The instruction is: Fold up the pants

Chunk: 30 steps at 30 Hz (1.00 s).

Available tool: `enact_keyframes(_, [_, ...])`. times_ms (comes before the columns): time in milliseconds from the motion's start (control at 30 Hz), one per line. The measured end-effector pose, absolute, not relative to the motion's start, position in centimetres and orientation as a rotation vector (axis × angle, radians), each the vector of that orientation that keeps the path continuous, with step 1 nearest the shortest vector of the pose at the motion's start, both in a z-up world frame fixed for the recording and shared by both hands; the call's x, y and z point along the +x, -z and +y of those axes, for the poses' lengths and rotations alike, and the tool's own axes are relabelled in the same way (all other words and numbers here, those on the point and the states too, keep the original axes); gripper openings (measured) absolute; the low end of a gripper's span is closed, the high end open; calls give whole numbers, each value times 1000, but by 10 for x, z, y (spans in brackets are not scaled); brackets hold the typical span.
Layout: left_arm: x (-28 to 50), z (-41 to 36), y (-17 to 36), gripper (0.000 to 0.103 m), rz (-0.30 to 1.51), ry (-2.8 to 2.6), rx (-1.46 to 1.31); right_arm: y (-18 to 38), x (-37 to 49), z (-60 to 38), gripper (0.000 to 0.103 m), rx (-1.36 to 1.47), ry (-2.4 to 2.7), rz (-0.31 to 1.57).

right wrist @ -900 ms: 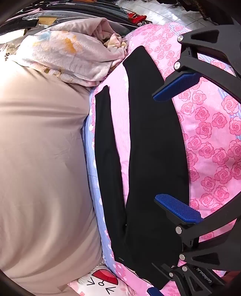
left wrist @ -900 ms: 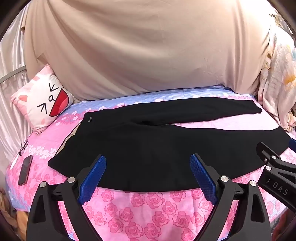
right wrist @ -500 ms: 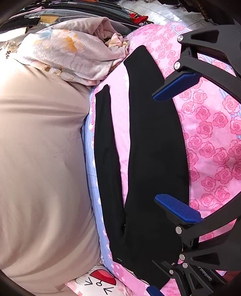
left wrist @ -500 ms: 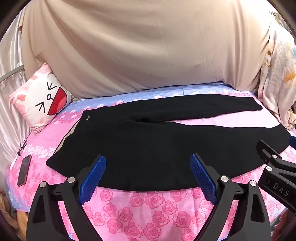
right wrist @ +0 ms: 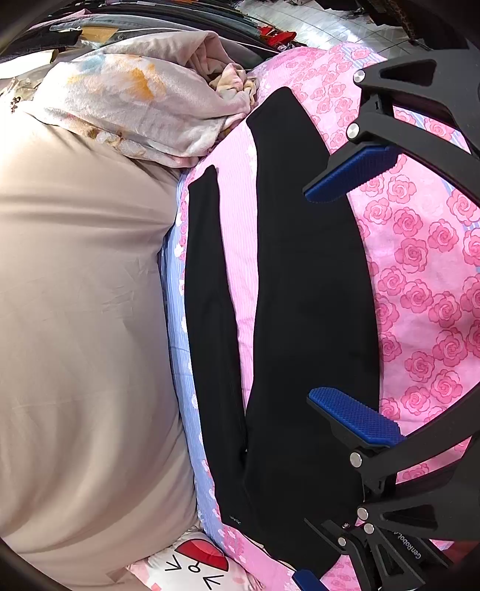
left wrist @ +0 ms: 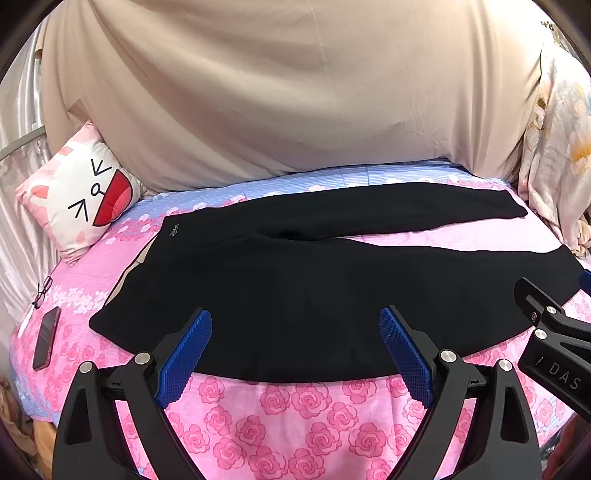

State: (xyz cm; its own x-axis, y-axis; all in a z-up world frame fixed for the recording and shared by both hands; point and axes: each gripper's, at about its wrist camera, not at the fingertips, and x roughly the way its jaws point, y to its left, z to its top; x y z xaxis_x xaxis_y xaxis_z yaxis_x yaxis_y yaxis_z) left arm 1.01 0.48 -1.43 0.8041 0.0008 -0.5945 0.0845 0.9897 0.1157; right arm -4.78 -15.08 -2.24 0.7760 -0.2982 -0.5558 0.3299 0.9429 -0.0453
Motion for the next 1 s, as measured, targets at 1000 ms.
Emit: enact_keyframes(1000, [8, 6, 11, 89, 637, 47, 139, 20, -49, -147, 98, 51, 333, 585])
